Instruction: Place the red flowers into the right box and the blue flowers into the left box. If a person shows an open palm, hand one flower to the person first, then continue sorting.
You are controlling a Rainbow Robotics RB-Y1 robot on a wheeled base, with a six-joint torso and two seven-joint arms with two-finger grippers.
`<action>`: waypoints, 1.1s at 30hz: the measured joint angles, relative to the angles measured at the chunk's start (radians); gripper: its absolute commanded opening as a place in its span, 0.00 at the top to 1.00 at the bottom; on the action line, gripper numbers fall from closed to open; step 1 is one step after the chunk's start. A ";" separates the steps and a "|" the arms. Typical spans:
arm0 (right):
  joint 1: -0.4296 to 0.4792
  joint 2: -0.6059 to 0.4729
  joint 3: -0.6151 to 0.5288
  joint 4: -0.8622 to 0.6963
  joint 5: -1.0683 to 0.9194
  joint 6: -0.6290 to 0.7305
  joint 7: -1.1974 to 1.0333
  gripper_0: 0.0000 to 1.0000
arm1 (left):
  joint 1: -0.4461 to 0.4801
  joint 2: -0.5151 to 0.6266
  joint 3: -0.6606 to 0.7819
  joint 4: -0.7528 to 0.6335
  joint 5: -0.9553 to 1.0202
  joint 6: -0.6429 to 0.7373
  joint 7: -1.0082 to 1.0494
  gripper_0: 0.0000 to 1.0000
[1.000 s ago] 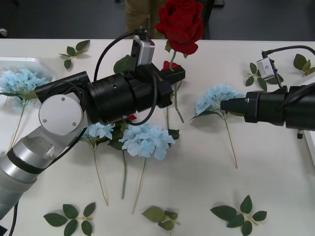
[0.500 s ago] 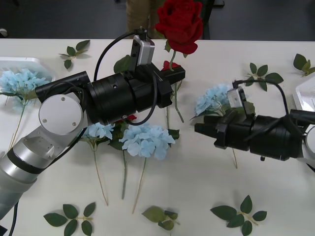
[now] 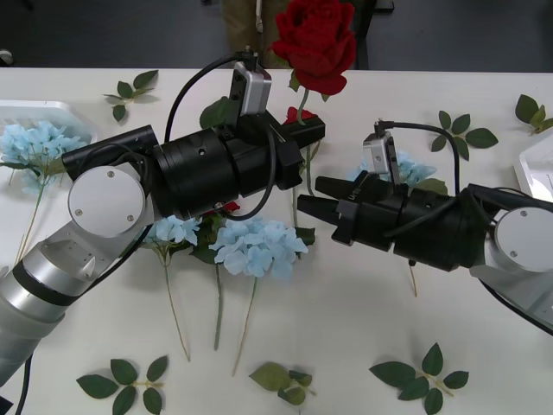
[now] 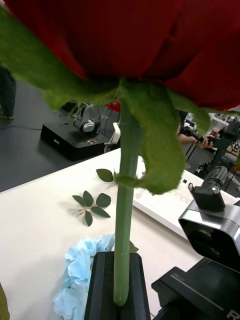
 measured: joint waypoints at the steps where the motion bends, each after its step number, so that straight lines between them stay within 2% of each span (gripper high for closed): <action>1: -0.003 0.012 0.000 0.002 0.002 -0.006 0.000 0.44 | 0.000 0.000 0.000 0.000 0.000 0.000 0.000 1.00; 7: -0.024 0.067 0.000 0.026 0.063 -0.043 0.000 0.44 | 0.000 0.000 0.000 0.000 0.000 0.000 0.000 1.00; 9: -0.037 0.086 0.002 0.051 0.068 -0.043 0.001 0.50 | 0.000 0.000 0.000 0.000 0.000 0.000 0.000 1.00; 11: -0.053 0.105 0.010 0.079 0.072 -0.051 0.011 0.83 | 0.000 0.000 0.000 0.000 0.000 0.000 0.000 1.00; 13: -0.069 0.123 0.021 0.103 0.073 -0.063 0.030 1.00 | 0.000 0.000 0.000 0.000 0.000 0.000 0.000 1.00; 22: -0.088 0.139 0.036 0.124 0.071 -0.065 0.041 1.00 | 0.000 0.000 0.000 0.002 0.000 -0.001 0.000 0.99; 23: -0.088 0.139 0.036 0.124 0.070 -0.065 0.044 1.00 | 0.000 0.000 0.000 0.003 0.000 -0.001 0.000 0.47; 24: -0.088 0.139 0.036 0.124 0.068 -0.064 0.046 1.00 | 0.000 0.000 0.000 0.003 0.000 -0.001 0.000 0.12; 25: -0.088 0.139 0.036 0.124 0.062 -0.065 0.048 1.00 | 0.000 0.000 0.000 0.003 0.000 -0.001 0.000 0.00; 33: -0.088 0.139 0.036 0.126 0.022 -0.065 0.048 1.00 | 0.000 0.000 0.000 0.003 0.010 -0.001 0.000 0.00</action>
